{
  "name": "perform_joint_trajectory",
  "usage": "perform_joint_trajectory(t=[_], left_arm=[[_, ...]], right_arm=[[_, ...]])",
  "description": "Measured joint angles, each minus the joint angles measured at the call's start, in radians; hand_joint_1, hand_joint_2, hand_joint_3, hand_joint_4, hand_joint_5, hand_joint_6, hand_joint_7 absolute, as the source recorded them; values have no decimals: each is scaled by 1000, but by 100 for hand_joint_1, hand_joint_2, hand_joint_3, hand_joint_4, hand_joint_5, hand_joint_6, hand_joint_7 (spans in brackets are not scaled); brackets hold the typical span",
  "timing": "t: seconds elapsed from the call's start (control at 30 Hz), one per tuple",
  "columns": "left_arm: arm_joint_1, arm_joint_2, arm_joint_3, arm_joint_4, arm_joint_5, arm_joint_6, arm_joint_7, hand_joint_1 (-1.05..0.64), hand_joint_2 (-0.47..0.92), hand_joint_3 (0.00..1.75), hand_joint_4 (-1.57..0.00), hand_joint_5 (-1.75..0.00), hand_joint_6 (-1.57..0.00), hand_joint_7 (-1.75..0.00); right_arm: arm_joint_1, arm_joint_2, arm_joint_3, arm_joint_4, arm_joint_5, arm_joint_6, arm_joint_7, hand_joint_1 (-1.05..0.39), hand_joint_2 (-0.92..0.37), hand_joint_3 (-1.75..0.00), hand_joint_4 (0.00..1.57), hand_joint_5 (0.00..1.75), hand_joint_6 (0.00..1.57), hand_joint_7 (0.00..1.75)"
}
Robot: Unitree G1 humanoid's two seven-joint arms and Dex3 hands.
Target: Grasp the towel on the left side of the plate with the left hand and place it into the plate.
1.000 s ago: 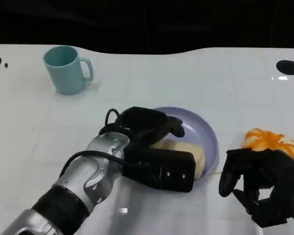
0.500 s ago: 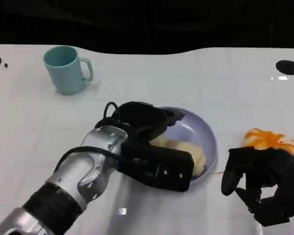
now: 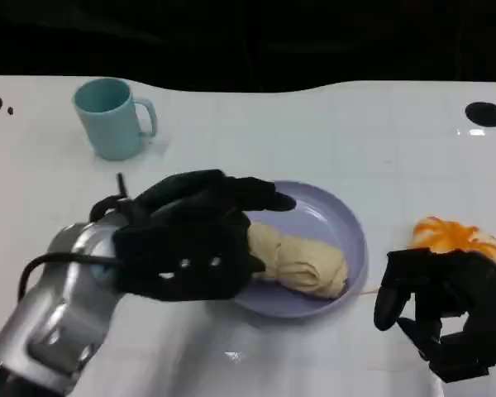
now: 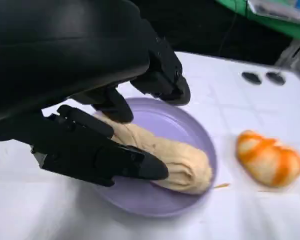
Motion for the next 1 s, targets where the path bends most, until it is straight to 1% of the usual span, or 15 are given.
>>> perform_joint_trajectory(t=[0.07,0.1,0.17,0.27,0.3,0.37,0.4,0.43,0.5,0.57,0.6,0.67,0.8,0.93,1.0], left_arm=[[50,-2,50,-62,-71,29,-1,-21,92,37,-73,-72,-74,-13],[70,-4,72,-88,-108,47,-3,-22,92,37,-68,-86,-78,-13],[104,-15,120,-149,-196,124,-19,-24,92,37,-64,-94,-83,-14],[137,-17,201,-242,-348,296,-62,-23,89,36,-68,-98,-91,-18],[147,-14,225,-273,-384,345,-68,-22,87,40,-69,-100,-93,-19],[167,-5,262,-326,-446,446,-70,-16,65,88,-73,-111,-95,-31],[175,-5,287,-356,-491,519,-70,-13,54,115,-73,-126,-92,-52],[181,-7,320,-388,-541,601,-70,-11,49,125,-73,-133,-87,-70],[191,-27,397,-450,-640,767,-59,-9,49,135,-73,-148,-81,-104],[206,-52,486,-528,-742,936,-25,-9,55,129,-72,-155,-76,-123],[219,-65,526,-569,-781,996,-7,-9,59,125,-72,-157,-75,-127],[249,-76,566,-623,-834,1058,18,-10,66,116,-72,-160,-72,-134],[306,-90,589,-669,-878,1103,78,-12,69,104,-76,-169,-70,-147],[338,-102,578,-686,-883,1115,150,-12,71,103,-79,-174,-69,-160],[343,-82,550,-675,-874,1113,162,-10,70,106,-80,-175,-68,-165]], right_arm=[[-1,0,0,0,0,2,0,2,-54,-112,74,175,71,145],[-2,0,0,-1,0,6,0,1,-54,-112,74,175,71,145],[-4,0,1,-2,0,18,0,1,-54,-112,74,175,71,145],[-5,0,2,-3,0,21,1,1,-54,-112,74,175,71,145],[-6,0,2,-3,0,21,1,1,-54,-112,74,175,71,145],[-6,0,2,-3,0,22,1,1,-54,-112,74,175,71,145],[-7,0,2,-3,0,23,1,1,-54,-112,74,175,71,145],[-7,0,2,-3,0,24,1,1,-54,-111,74,175,71,145],[-8,0,3,-3,0,24,1,1,-54,-111,74,175,71,144],[-11,0,3,-3,0,27,1,1,-55,-110,74,175,71,144],[-13,0,4,-3,-1,33,1,1,-55,-110,74,175,71,144],[-14,-1,3,-3,-2,38,2,1,-55,-110,74,175,71,144],[-14,-1,-1,-3,1,38,7,1,-55,-110,73,175,71,144],[-10,-2,-11,-3,8,37,10,2,-55,-110,73,175,71,144],[-6,-2,-17,-3,13,36,11,2,-55,-110,73,175,71,144]])
